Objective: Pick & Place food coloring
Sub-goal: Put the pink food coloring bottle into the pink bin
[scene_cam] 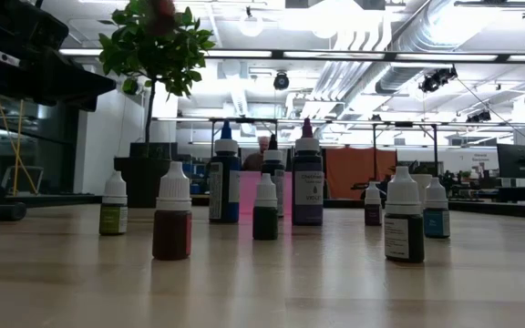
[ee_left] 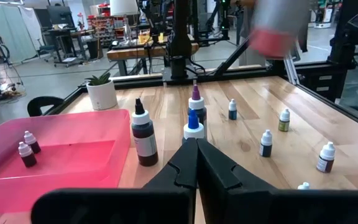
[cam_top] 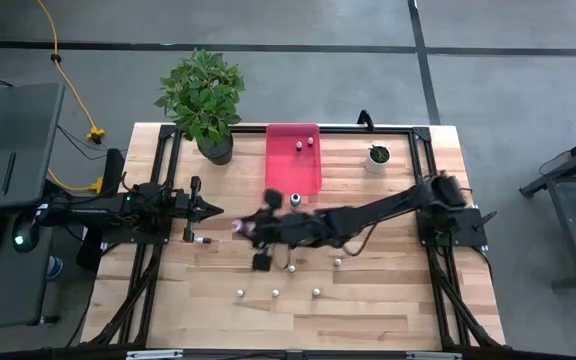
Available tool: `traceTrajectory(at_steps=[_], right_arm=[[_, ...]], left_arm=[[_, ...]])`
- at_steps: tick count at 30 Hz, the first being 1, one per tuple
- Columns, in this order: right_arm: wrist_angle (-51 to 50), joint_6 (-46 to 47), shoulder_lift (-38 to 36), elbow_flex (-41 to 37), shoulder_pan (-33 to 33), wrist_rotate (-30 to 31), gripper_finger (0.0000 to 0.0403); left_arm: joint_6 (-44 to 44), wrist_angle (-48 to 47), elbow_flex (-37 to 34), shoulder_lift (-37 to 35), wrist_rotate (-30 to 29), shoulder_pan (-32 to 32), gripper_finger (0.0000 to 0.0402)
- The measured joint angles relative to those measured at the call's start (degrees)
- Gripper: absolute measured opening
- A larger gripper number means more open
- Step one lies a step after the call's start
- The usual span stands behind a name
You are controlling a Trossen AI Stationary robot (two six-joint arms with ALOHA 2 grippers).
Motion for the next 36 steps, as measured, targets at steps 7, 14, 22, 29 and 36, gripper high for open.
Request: traceTrajectory(at_steps=[7, 14, 22, 29, 36], right_arm=[[1.86, 3.2, -12.63, -15.44, -5.35, 8.2, 0.0109], [7.01, 6.46, -16.09, -23.71, -16.76, 7.87, 0.0109], [10.68, 11.0, -10.19, -23.11, -28.79, 3.45, 0.0109], [17.5, 16.6, 1.21, -16.71, -35.05, -1.67, 0.0109], [19.21, 16.13, 8.94, -9.93, -36.8, -2.41, 0.0109]], left_arm=[[0.0, -0.01, 0.0, 0.0, 0.0, -0.01, 0.0], [0.0, -0.01, 0.0, -0.02, 0.0, 0.01, 0.0], [0.0, -0.01, 0.0, 0.0, 0.0, -0.01, 0.0], [0.0, -0.01, 0.0, 0.0, 0.01, -0.01, 0.0], [0.0, -0.01, 0.0, 0.0, 0.02, -0.01, 0.0]])
